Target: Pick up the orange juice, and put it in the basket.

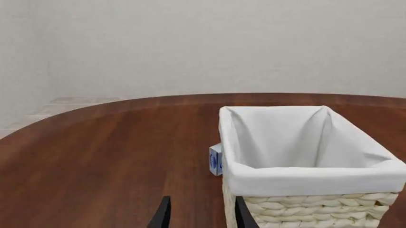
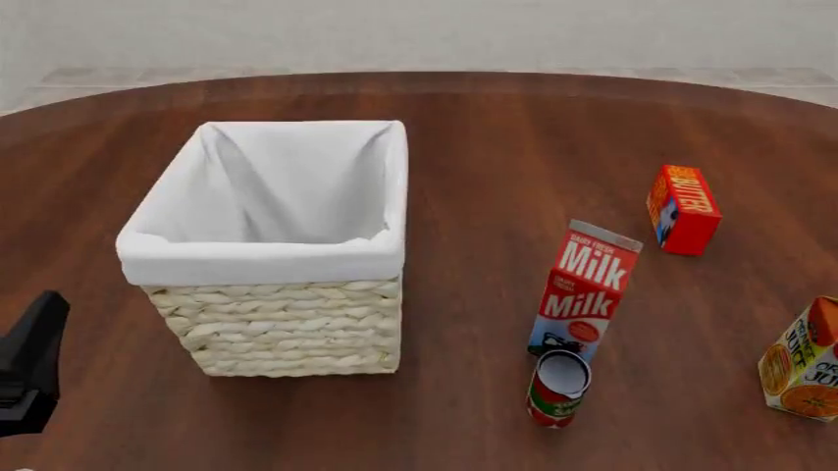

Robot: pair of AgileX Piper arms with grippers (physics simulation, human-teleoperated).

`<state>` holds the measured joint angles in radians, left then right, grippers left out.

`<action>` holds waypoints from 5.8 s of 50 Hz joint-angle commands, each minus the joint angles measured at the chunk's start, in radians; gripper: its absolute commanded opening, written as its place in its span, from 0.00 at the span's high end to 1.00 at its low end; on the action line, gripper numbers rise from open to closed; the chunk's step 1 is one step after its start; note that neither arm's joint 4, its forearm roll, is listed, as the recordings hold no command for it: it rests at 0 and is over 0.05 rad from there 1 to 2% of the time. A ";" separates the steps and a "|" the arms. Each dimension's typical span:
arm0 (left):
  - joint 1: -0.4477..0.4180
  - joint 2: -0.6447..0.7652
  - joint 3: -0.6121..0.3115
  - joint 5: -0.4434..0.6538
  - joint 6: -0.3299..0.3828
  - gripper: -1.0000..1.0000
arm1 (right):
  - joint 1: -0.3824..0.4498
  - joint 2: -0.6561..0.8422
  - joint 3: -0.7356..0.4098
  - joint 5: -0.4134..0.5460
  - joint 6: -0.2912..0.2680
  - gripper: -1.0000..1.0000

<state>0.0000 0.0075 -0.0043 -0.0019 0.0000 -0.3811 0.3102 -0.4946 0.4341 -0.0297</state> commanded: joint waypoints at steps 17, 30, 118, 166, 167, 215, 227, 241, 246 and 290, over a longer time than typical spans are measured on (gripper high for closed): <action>0.000 0.000 0.000 0.000 0.000 0.00 | -0.028 0.178 -0.034 0.064 0.037 0.00; 0.000 0.000 0.000 0.000 0.000 0.00 | -0.032 0.197 -0.025 0.059 0.022 0.00; 0.000 0.000 0.000 0.000 0.000 0.00 | -0.100 0.351 0.153 -0.178 -0.038 0.00; 0.000 0.000 0.000 0.000 0.000 0.00 | -0.092 0.527 0.271 -0.404 -0.038 0.00; 0.000 0.000 0.000 0.000 0.000 0.00 | -0.091 0.528 0.274 -0.408 -0.037 0.00; 0.000 0.000 0.000 0.000 0.000 0.00 | -0.078 0.560 0.321 -0.475 -0.036 1.00; 0.000 0.000 0.000 0.000 0.000 0.00 | -0.075 0.512 0.289 -0.417 -0.038 1.00; 0.000 0.000 0.000 0.000 0.000 0.00 | -0.055 0.413 0.226 -0.299 -0.036 1.00; 0.000 0.000 0.000 0.000 0.000 0.00 | -0.045 0.383 0.189 -0.249 -0.036 1.00; 0.000 0.000 0.000 0.000 0.000 0.00 | 0.101 0.286 -0.169 0.024 -0.059 1.00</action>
<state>0.0000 0.0075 -0.0043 -0.0019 0.0000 -0.3165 0.5999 -0.5766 0.4209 -0.0989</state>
